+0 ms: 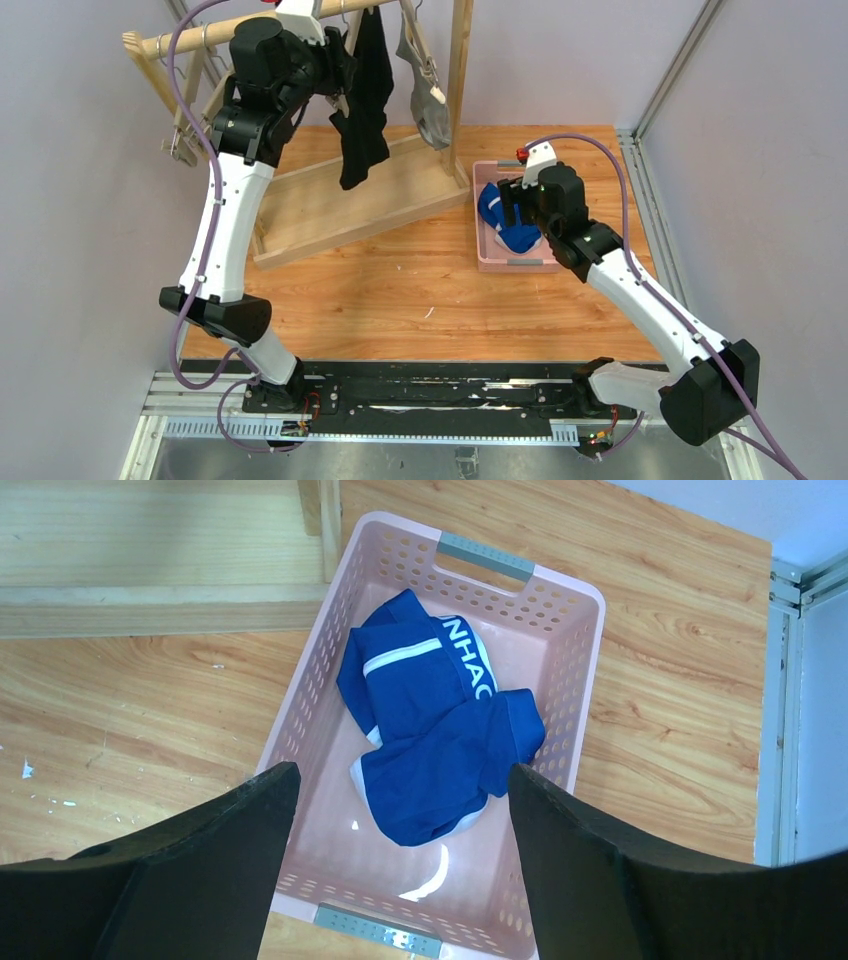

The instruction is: Remove the underwear clipped to the hanger

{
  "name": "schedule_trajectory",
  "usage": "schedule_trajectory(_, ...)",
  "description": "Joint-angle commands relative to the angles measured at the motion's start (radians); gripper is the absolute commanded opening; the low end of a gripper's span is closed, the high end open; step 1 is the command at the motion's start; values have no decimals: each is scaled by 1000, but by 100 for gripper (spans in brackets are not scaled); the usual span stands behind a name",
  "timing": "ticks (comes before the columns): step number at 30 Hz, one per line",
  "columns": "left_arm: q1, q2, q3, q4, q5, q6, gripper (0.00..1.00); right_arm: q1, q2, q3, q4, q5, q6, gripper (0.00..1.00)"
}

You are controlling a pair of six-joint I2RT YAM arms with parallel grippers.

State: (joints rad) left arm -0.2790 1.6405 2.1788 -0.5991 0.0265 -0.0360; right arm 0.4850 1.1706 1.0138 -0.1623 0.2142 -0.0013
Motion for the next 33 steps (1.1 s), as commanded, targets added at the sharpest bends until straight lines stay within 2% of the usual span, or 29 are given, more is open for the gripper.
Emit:
schedule_trajectory(1,-9,-29,-22,44,-15,18,48,17,-19,-22,18,27,-16,78)
schedule_trajectory(5,-9,-24,-34,54,-22,21,40,16,-15,-21,20,28,-22,78)
schedule_trajectory(8,-9,-22,-39,57,-22,24,31,16,-14,-27,28,31,-25,78)
schedule_trajectory(14,-9,-22,-49,76,-22,26,1,18,-2,-30,41,27,-24,78)
schedule_trajectory(23,-9,-37,-59,144,-19,25,0,17,11,-40,42,28,-26,79)
schedule_trajectory(33,-10,-127,-131,224,-63,46,0,17,10,-44,47,30,-28,79)
